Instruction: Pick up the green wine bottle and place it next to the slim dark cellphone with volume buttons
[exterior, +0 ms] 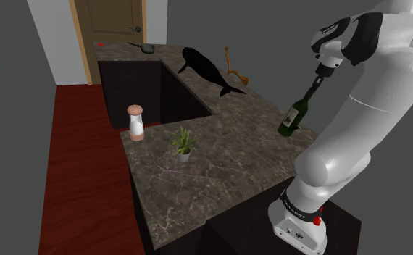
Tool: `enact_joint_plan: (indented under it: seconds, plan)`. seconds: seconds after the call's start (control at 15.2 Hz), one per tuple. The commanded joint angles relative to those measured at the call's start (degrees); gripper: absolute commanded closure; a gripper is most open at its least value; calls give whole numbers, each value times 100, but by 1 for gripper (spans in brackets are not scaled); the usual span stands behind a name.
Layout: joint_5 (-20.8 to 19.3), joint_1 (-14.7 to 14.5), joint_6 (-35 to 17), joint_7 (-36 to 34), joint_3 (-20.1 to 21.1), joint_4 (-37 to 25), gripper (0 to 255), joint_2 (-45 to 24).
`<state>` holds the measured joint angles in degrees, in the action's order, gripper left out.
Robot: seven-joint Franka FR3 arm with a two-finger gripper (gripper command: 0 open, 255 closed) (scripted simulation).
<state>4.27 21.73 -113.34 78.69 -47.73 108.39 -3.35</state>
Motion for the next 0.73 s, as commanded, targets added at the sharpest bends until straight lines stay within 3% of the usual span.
enact_joint_plan:
  seconds: [0.0, 0.53, 0.59, 0.66]
  plan:
    - [54, 9, -182, 39, 2, 140, 255, -58]
    - [54, 9, -182, 39, 1, 140, 255, -58]
    - [54, 8, -182, 38, 1, 141, 0, -57]
    - [54, 9, -182, 39, 1, 140, 0, -57]
